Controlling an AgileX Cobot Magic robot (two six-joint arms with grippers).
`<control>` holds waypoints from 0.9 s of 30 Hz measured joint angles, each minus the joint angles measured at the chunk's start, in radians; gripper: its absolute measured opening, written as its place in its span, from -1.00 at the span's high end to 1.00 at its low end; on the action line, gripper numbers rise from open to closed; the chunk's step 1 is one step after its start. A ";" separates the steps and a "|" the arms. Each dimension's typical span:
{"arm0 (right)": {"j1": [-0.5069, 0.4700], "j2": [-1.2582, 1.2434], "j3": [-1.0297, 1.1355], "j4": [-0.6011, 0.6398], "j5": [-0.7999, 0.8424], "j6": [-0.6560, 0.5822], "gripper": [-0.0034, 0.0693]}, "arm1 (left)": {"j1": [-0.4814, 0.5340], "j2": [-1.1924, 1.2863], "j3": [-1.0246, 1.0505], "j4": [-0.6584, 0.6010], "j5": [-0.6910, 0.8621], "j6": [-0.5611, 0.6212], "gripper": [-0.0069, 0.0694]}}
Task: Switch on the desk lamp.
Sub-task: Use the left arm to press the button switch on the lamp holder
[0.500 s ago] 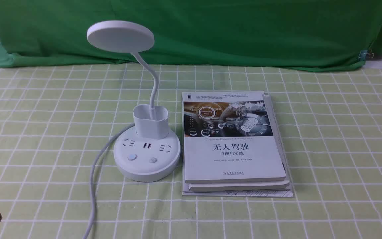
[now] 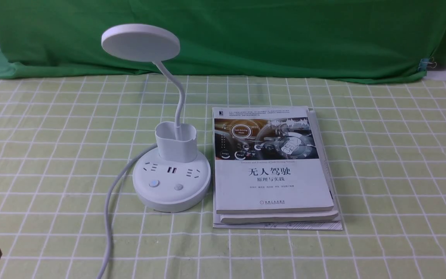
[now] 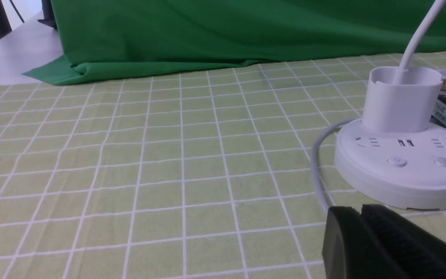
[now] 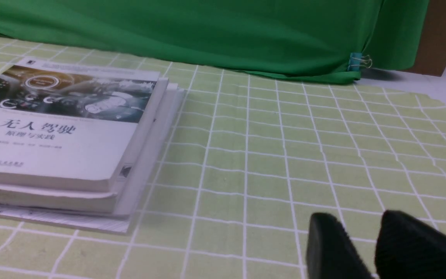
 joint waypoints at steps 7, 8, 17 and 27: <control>0.000 0.000 0.000 0.000 0.000 0.000 0.24 | 0.000 0.000 0.000 -0.075 -0.104 0.000 0.77; 0.000 0.000 0.000 0.000 0.000 0.000 0.24 | 0.000 0.000 0.000 -0.086 -0.124 0.000 0.77; 0.000 0.000 0.000 0.000 0.000 0.000 0.24 | 0.000 0.000 0.000 -0.133 -0.229 -0.001 0.77; 0.000 0.000 0.000 0.000 0.000 0.000 0.24 | 0.000 -0.001 -0.013 -0.157 -0.650 -0.012 0.77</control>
